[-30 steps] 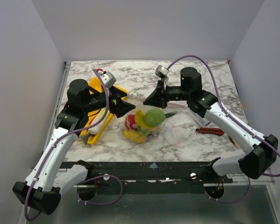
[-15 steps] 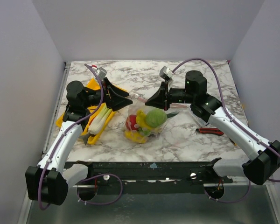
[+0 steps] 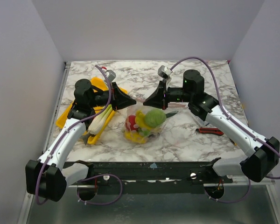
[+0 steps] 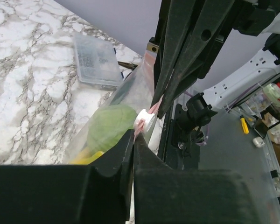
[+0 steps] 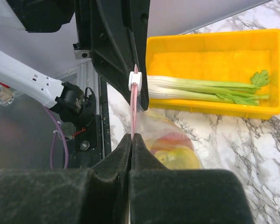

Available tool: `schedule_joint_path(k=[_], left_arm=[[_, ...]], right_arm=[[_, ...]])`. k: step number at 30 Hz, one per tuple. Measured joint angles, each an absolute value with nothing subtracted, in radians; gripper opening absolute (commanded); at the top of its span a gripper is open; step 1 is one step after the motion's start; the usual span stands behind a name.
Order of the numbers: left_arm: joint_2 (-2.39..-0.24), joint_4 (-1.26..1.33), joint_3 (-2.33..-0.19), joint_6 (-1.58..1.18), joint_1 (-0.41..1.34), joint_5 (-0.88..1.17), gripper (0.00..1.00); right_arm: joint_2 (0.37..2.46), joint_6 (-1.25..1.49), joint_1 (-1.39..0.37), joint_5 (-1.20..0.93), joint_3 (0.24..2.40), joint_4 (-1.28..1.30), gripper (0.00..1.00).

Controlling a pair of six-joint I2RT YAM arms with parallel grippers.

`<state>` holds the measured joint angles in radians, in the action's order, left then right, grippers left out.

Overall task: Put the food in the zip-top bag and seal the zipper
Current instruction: Zip the zipper food storage bag at the center of the board.

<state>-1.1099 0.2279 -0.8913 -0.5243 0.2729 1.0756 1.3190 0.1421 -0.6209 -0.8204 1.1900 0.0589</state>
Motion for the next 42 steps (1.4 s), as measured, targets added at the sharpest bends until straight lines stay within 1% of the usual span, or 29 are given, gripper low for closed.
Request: schedule_joint_path(k=[1, 2, 3, 4, 7, 8, 13, 16, 18, 22, 32, 34, 35, 36, 42], left_arm=[[-1.114, 0.23, -0.891, -0.525, 0.274, 1.076, 0.0], [-1.117, 0.232, -0.892, -0.523, 0.275, 1.076, 0.0], [-1.117, 0.233, -0.892, -0.524, 0.275, 1.076, 0.0], [-1.116, 0.233, -0.891, -0.523, 0.275, 1.077, 0.0], [-1.116, 0.233, -0.891, -0.52, 0.277, 1.076, 0.0], [-1.115, 0.233, -0.891, -0.519, 0.278, 1.076, 0.0], [-1.101, 0.232, -0.888, -0.516, 0.277, 1.074, 0.0], [-1.095, 0.229, -0.888, -0.516, 0.277, 1.073, 0.0], [-1.095, 0.228, -0.888, -0.516, 0.278, 1.071, 0.0], [-1.094, 0.222, -0.888, -0.516, 0.277, 1.07, 0.0], [-1.088, 0.208, -0.888, -0.505, 0.277, 1.067, 0.0], [-1.088, 0.206, -0.888, -0.505, 0.277, 1.067, 0.0], [-1.087, 0.205, -0.888, -0.505, 0.277, 1.067, 0.0], [-1.087, 0.205, -0.888, -0.505, 0.277, 1.067, 0.0], [-1.087, 0.204, -0.884, -0.521, 0.257, 1.068, 0.0]], right_arm=[[1.32, 0.145, -0.62, -0.826, 1.19, 0.054, 0.07], [1.323, 0.149, -0.62, -0.83, 1.19, 0.051, 0.17], [1.327, 0.156, -0.62, -0.831, 1.191, 0.048, 0.25], [1.332, 0.165, -0.621, -0.829, 1.196, 0.045, 0.31], [1.364, 0.193, -0.621, -0.827, 1.245, 0.033, 0.43], [1.378, 0.205, -0.621, -0.827, 1.269, 0.026, 0.46], [1.451, 0.263, -0.622, -0.83, 1.377, 0.007, 0.51], [1.48, 0.279, -0.627, -0.833, 1.404, 0.0, 0.52], [1.486, 0.284, -0.636, -0.835, 1.405, 0.0, 0.5], [1.504, 0.292, -0.655, -0.848, 1.406, -0.001, 0.38], [1.52, 0.296, -0.663, -0.866, 1.406, -0.004, 0.15], [1.52, 0.296, -0.663, -0.87, 1.406, -0.004, 0.08], [1.52, 0.295, -0.663, -0.871, 1.406, -0.004, 0.02], [1.52, 0.295, -0.663, -0.872, 1.406, -0.005, 0.01], [1.502, 0.278, -0.663, -0.853, 1.377, -0.013, 0.0]])
